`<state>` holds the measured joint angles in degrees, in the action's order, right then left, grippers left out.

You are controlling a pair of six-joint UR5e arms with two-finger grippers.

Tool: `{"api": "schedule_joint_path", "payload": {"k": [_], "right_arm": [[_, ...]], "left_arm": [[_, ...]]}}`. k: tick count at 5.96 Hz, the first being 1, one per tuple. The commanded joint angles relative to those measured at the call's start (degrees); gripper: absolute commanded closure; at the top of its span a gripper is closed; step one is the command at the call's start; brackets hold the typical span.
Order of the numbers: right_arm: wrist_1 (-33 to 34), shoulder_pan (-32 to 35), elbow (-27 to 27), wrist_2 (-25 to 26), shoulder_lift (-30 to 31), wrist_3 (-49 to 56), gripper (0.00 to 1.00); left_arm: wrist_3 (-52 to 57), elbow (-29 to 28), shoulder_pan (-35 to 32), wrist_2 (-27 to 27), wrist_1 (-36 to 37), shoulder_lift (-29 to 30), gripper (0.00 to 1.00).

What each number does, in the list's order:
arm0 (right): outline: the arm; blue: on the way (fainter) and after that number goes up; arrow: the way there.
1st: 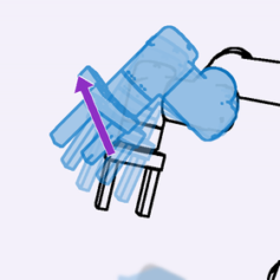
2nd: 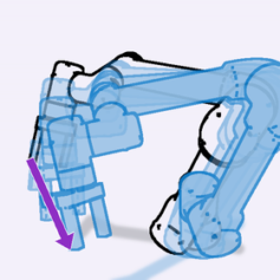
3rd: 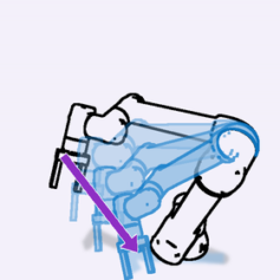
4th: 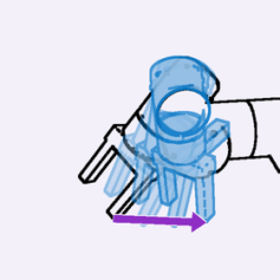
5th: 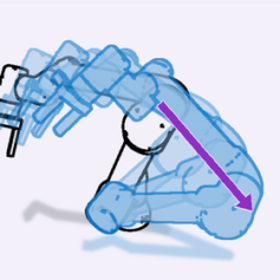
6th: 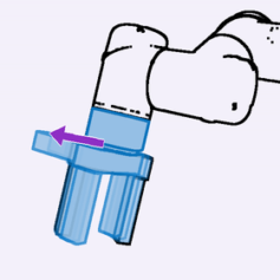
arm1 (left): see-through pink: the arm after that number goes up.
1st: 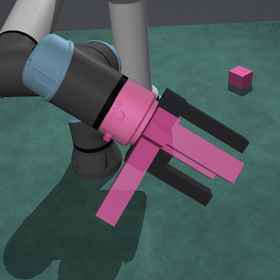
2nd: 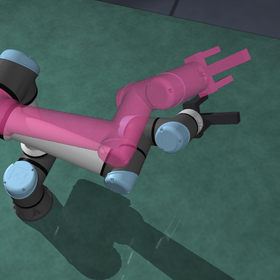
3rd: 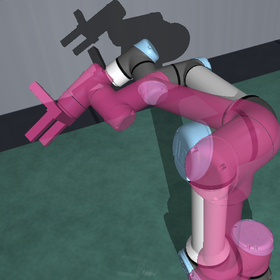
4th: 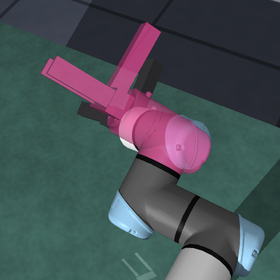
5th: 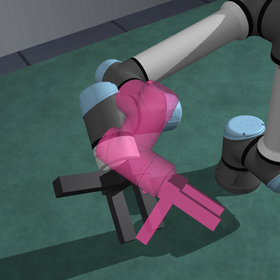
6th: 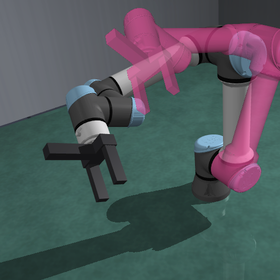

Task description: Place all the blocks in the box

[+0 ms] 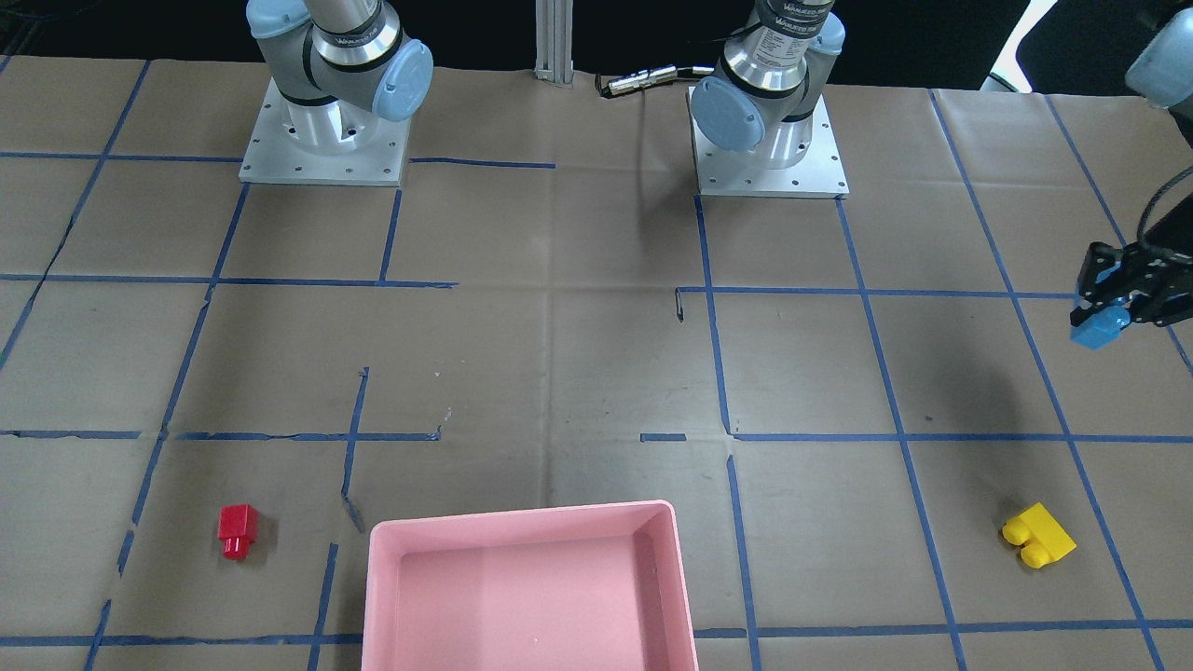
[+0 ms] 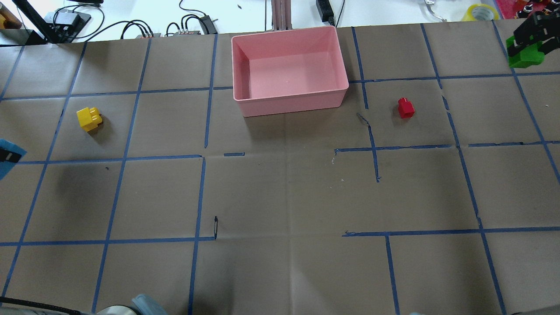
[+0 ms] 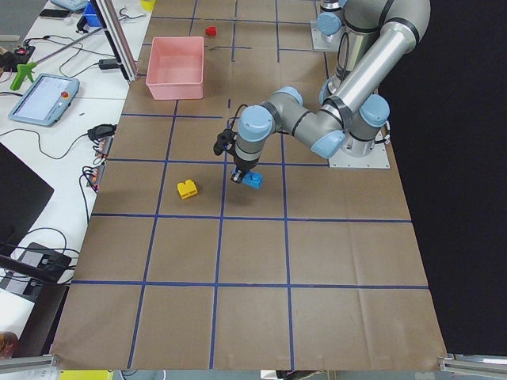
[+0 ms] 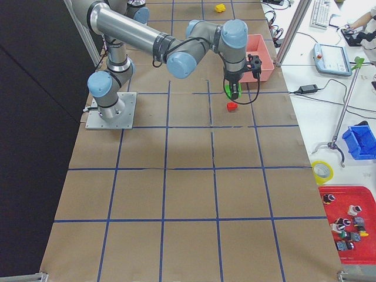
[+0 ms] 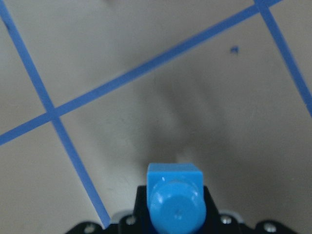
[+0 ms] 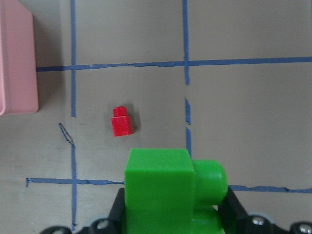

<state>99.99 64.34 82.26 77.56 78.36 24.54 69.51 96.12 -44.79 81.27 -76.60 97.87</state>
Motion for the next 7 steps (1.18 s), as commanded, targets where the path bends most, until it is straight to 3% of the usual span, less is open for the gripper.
{"api": "schedule_joint_path", "payload": {"k": [1, 3, 4, 5, 6, 7], "right_arm": [[0.73, 8.31, -0.61, -9.8, -1.97, -11.9, 0.91], [5.7, 17.0, -0.7, -18.02, -5.74, -22.47, 0.93], [14.1, 21.48, -0.79, -18.58, -10.29, -26.69, 0.93], [19.58, 24.92, -3.23, -20.76, -15.47, -32.04, 0.93], [19.72, 27.83, -8.56, -20.6, -19.79, -35.14, 0.92], [19.72, 29.68, -11.14, -20.69, -23.22, -35.17, 0.84]], "left_arm": [[-11.44, -9.8, -6.41, 0.38, -9.09, 0.3, 1.0], [-32.67, -12.52, -15.71, -0.06, -5.0, 4.32, 1.0], [-40.78, -15.32, -20.37, 0.2, -3.22, 7.48, 1.0], [-50.95, -17.87, -24.77, 0.12, -2.68, 9.77, 1.0], [-55.92, -19.46, -28.3, 0.12, -1.37, 11.01, 1.0], [-63.02, -19.74, -31.72, 0.12, 2.04, 13.03, 1.0]]}}
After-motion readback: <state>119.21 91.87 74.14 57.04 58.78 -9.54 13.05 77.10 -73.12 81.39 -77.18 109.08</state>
